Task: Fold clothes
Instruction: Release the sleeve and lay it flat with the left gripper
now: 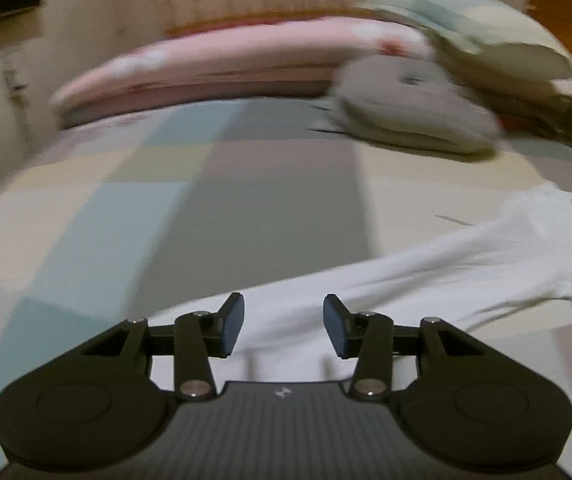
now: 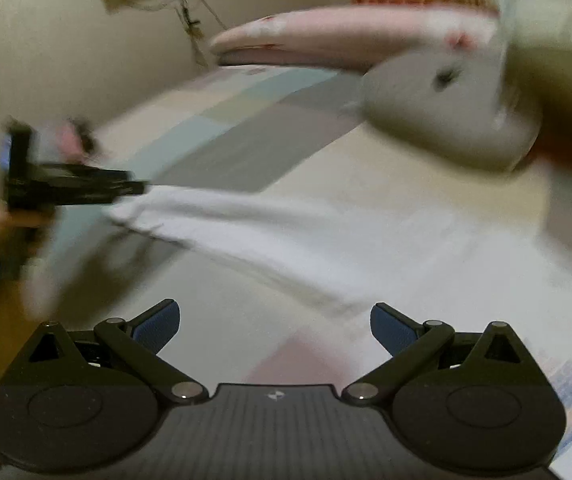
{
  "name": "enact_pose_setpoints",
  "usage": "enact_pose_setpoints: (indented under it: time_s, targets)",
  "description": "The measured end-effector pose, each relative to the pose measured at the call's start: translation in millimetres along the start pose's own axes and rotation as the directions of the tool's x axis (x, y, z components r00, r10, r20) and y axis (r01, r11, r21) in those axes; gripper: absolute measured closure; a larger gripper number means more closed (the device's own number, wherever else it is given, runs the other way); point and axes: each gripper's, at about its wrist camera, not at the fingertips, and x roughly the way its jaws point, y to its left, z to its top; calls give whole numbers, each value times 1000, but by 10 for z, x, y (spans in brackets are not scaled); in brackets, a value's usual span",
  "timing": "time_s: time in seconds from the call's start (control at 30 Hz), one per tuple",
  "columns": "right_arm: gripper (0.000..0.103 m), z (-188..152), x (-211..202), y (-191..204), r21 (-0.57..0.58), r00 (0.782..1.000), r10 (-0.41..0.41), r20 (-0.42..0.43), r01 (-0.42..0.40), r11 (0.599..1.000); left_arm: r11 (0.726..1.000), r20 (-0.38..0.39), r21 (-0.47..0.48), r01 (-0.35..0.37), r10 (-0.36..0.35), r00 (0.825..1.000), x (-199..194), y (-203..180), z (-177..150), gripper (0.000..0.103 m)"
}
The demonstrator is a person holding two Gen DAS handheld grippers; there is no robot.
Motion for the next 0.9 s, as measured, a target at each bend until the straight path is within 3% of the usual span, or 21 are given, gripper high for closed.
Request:
enact_pose_setpoints:
  time_s: [0.1,0.2,0.33,0.47,0.6,0.9]
  targets:
    - [0,219,307,-168,-57,994,-112,18,113,992,997,-5,38,70,-70,998,176,-333,77,58]
    - [2,379,609,-263,-93,989,-146,33,148,985,994,21,65,92,-93,995,325,-538,166,58]
    - [3,593,1017,-368,-178,975,-213,64,221,959,998,41,35,53,-54,998,546,-586,343,58]
    - [5,780,1396,-540,-185,978,-210,-4,206,961,1000,8,5,-4,3,1000,823,-559,490,58]
    - [9,798,1548,-557,-231,985,-168,-50,152,961,999,-54,30,-16,18,998,995,-558,479,59]
    - [16,315,1429,-249,-432,989,-125,-76,81,898,983,-39,182,-11,19,999,677,-705,66,58]
